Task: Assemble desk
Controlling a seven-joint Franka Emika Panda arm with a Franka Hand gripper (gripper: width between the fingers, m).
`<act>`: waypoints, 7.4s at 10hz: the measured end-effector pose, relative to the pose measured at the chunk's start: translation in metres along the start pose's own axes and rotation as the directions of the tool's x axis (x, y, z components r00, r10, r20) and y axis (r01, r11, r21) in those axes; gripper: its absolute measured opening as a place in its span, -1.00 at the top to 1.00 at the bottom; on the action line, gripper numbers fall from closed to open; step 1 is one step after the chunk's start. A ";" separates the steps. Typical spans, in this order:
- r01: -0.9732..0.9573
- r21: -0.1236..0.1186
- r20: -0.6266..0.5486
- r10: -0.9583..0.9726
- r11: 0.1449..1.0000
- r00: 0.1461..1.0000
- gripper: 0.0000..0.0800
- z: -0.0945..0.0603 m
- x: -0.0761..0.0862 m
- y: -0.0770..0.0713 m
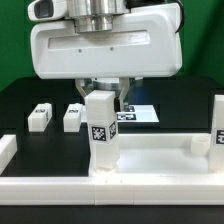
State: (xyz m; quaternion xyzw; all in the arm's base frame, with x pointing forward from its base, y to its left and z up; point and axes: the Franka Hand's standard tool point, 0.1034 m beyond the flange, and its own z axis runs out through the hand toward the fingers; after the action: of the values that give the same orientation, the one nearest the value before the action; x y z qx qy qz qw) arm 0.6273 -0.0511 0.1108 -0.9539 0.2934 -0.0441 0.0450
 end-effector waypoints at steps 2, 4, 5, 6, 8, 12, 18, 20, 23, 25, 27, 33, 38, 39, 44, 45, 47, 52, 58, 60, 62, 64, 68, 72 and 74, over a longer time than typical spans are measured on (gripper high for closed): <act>-0.372 -0.010 0.012 0.373 0.928 0.928 0.27 0.001 -0.005 -0.005; -0.723 0.023 0.066 0.721 0.690 0.690 0.27 0.003 -0.004 -0.011; -0.812 0.041 0.101 0.806 0.583 0.583 0.27 0.003 -0.001 -0.010; -0.860 0.047 0.122 0.852 0.508 0.509 0.27 0.003 -0.001 -0.008; -0.857 0.048 0.120 0.849 0.512 0.514 0.27 0.003 -0.001 -0.009; -0.355 0.104 0.074 0.349 0.929 0.934 -0.58 -0.003 -0.004 -0.008; 0.335 0.043 -0.035 -0.334 0.941 0.942 -0.62 -0.012 0.007 0.012; 0.355 0.035 -0.026 -0.354 0.934 0.935 -0.41 -0.011 0.007 0.009; 0.166 0.043 -0.018 -0.166 0.985 0.986 0.28 -0.011 0.006 0.008; 0.032 0.045 -0.014 -0.032 0.998 0.999 0.28 -0.011 0.007 0.008; -0.226 0.044 0.000 0.226 0.973 0.974 0.28 -0.011 0.006 0.005; -0.945 0.038 0.099 0.940 0.325 0.327 0.27 -0.006 0.002 -0.011; -0.660 0.072 0.047 0.659 0.748 0.751 -0.26 -0.004 0.003 -0.010; -0.536 0.073 0.039 0.535 0.841 0.844 -0.55 -0.001 0.001 -0.010; 0.004 0.035 0.021 -0.005 0.999 1.000 -0.62 -0.003 0.008 0.003; 0.142 0.014 0.030 -0.142 0.990 0.989 -0.62 -0.005 0.013 0.001; 0.069 0.019 0.029 -0.069 0.997 0.997 -0.21 -0.003 0.012 0.000; -0.304 0.002 0.039 0.304 0.953 0.952 0.27 -0.003 0.011 0.002; -0.920 0.017 0.124 0.913 0.391 0.390 0.27 -0.001 0.007 -0.001; -0.875 0.027 0.115 0.868 0.484 0.484 0.27 0.000 0.008 -0.001; -0.616 0.063 0.086 0.611 0.785 0.787 -0.24 0.000 0.008 -0.006; -0.529 0.070 0.077 0.525 0.845 0.848 -0.60 0.002 0.006 -0.005; -0.031 0.058 0.050 0.028 0.998 0.998 -0.62 0.002 0.009 -0.003; 0.001 0.051 0.057 -0.004 0.999 0.998 -0.52 0.003 0.012 -0.004; -0.105 0.042 0.062 0.103 0.994 0.993 0.19 0.004 0.012 -0.003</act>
Offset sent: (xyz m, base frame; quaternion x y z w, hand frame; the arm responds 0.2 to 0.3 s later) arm 0.0264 0.0167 0.0030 0.0735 -0.0485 0.4800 0.8728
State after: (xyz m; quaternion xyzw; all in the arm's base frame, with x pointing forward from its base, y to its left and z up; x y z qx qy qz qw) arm 0.6394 -0.0556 0.1083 -0.9369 0.3403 -0.0198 0.0773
